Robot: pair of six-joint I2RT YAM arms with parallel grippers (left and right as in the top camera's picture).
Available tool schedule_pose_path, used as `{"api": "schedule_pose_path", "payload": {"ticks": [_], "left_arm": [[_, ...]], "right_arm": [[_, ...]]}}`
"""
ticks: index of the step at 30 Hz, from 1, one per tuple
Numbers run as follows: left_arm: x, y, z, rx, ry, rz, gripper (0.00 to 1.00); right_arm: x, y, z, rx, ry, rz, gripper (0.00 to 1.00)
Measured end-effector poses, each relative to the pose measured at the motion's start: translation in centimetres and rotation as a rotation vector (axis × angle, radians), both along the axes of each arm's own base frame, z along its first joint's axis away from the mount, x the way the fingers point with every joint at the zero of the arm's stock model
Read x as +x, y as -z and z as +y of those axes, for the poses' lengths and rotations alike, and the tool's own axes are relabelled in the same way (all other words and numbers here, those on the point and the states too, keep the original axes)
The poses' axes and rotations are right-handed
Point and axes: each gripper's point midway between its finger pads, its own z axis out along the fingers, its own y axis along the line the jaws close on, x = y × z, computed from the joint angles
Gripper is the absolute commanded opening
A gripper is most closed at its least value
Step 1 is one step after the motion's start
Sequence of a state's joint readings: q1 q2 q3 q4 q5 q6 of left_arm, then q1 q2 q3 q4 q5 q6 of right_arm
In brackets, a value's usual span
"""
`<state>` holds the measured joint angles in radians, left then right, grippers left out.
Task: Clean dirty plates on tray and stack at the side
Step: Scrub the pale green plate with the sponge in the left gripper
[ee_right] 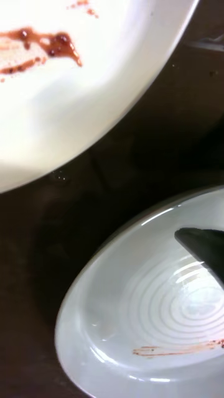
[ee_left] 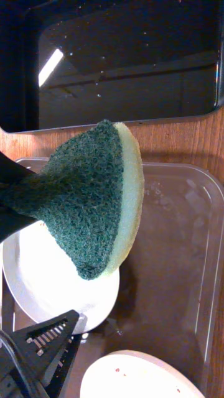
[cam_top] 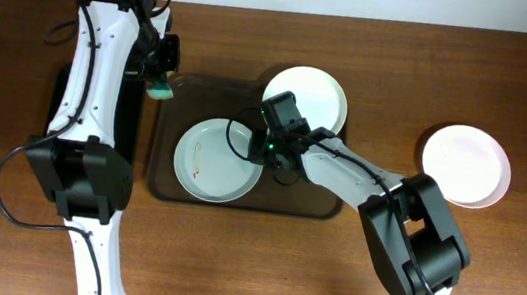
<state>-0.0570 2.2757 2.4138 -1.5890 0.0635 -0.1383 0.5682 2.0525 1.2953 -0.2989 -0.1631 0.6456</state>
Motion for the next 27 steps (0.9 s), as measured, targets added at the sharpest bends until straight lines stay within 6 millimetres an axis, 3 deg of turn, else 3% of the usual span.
{"api": "schedule_pose_path", "payload": {"ticks": [3,8,12,16,21,23,27], "left_arm": [[-0.2,0.3,0.0,0.001,0.000,0.014,0.01],[-0.9,1.0,-0.5,-0.026,0.004,0.052,0.01],[-2.0,2.3,-2.6,-0.038,0.046,0.101,0.01],[-4.0,7.1,-6.6,-0.022,0.157,0.174,0.01],[-7.1,14.1,-6.5,-0.003,0.233,0.270,0.01],[-7.2,15.8,-6.4,0.004,0.245,0.258,0.01],[-6.7,16.2,-5.9,0.037,0.252,0.165,0.01]], "right_arm": [[-0.4,0.3,-0.2,-0.009,0.002,0.025,0.04],[-0.9,0.4,0.0,0.003,-0.005,0.048,0.04],[-0.8,0.4,-0.1,0.005,0.001,0.050,0.04],[-0.8,0.4,-0.2,0.012,0.001,0.061,0.04],[-0.8,0.4,-0.3,0.015,0.003,0.064,0.04],[-0.8,0.4,-0.3,0.014,0.003,0.064,0.04],[-0.8,0.4,-0.3,0.014,0.004,0.065,0.04]]}}
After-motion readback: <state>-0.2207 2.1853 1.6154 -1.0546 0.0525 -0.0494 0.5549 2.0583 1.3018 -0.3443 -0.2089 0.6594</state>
